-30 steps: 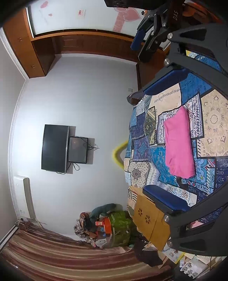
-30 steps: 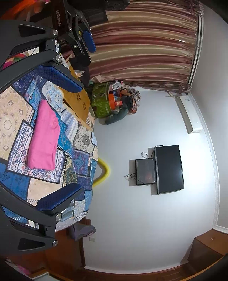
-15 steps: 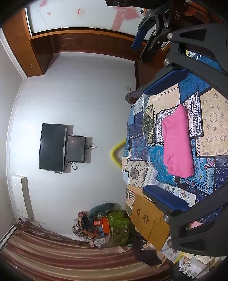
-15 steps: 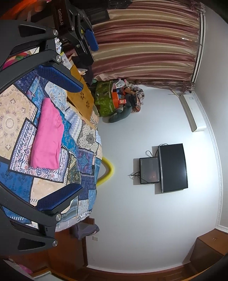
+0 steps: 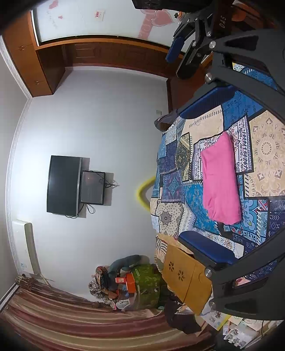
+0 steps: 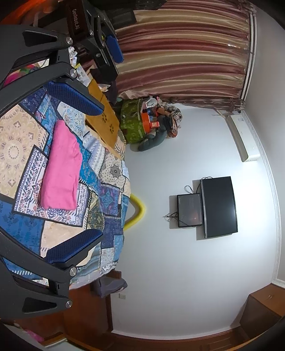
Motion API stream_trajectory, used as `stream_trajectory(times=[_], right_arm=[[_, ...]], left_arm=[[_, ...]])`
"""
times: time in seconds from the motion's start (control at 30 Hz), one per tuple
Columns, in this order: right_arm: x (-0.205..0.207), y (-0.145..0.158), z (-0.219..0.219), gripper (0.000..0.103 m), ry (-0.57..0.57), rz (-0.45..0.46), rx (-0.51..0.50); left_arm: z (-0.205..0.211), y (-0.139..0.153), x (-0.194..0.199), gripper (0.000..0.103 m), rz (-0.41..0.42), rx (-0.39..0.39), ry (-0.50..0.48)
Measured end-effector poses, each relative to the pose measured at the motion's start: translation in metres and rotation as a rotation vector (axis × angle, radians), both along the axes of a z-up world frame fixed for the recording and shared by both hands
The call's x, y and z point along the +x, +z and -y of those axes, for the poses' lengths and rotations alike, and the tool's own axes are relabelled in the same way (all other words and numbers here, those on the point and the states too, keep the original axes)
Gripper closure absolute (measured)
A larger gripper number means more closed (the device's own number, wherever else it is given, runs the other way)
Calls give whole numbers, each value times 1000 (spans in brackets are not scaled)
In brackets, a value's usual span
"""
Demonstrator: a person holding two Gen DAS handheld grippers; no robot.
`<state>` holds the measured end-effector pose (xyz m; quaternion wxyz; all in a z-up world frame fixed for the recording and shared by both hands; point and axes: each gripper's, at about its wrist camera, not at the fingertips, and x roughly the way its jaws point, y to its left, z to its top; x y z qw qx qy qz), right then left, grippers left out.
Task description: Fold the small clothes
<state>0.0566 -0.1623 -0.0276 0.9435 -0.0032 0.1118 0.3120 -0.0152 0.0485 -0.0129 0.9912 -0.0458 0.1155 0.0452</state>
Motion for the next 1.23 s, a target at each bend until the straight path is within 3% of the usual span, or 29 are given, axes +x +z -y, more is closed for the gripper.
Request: stream_trajectory(times=[1.23], right_arm=[[4, -5, 1, 1, -11, -7, 16]], left_arm=[[-1, -4, 9, 0, -31, -17, -47]])
